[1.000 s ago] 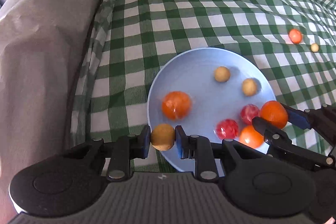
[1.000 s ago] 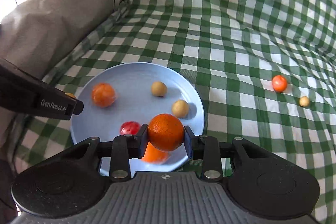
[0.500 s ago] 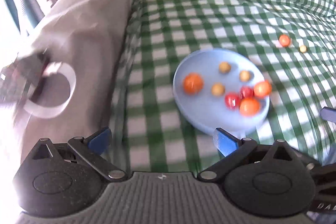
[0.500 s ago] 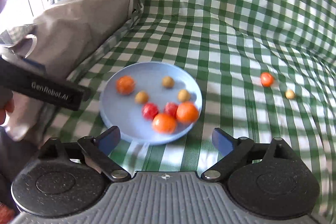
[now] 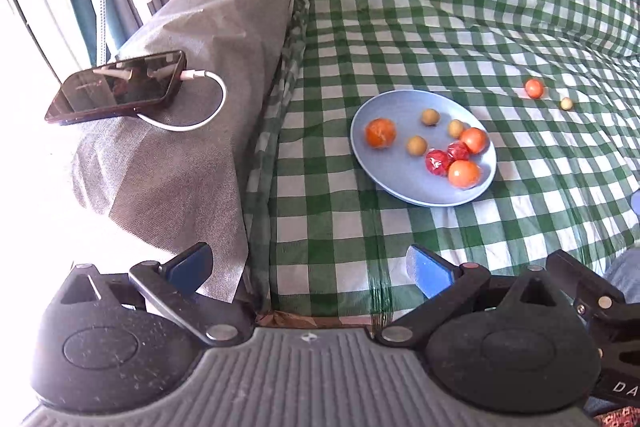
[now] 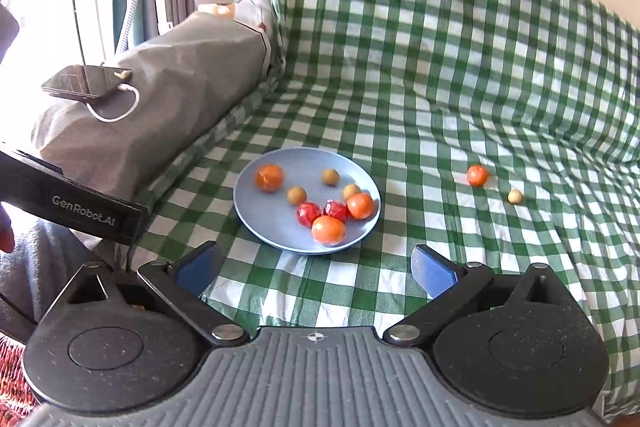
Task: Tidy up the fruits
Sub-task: 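Move both tools from the plate toward the last two fruits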
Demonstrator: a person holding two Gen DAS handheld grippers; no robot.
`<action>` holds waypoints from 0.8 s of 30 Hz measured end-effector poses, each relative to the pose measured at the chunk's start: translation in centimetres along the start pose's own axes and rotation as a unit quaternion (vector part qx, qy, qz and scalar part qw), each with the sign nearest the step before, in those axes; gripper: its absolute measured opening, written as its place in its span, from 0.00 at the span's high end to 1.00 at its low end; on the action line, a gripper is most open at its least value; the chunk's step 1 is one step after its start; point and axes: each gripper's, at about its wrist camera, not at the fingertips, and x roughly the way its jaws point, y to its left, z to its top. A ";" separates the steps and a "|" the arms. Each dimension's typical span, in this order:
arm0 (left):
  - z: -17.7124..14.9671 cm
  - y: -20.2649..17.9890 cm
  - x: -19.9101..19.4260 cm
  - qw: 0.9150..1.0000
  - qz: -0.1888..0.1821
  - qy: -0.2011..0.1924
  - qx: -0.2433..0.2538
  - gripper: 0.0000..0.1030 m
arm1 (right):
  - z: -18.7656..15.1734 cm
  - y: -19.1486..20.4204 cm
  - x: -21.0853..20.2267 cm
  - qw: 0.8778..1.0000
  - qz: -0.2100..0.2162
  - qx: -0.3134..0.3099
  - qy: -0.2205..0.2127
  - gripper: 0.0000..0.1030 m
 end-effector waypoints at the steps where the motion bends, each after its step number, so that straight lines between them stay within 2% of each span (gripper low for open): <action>1: -0.1 -0.1 -0.3 1.000 0.000 -0.004 0.003 0.00 | 0.0 0.1 -0.3 1.000 -0.001 -0.002 -0.004 0.02; 8: -0.2 -0.5 -1.4 1.000 0.000 -0.021 0.011 0.00 | 0.0 0.3 -1.7 1.000 -0.008 0.003 -0.025 0.01; 24: 0.1 -0.6 -1.5 1.000 -0.004 -0.018 0.017 0.00 | -0.2 0.2 -2.1 1.000 -0.010 0.016 -0.025 0.01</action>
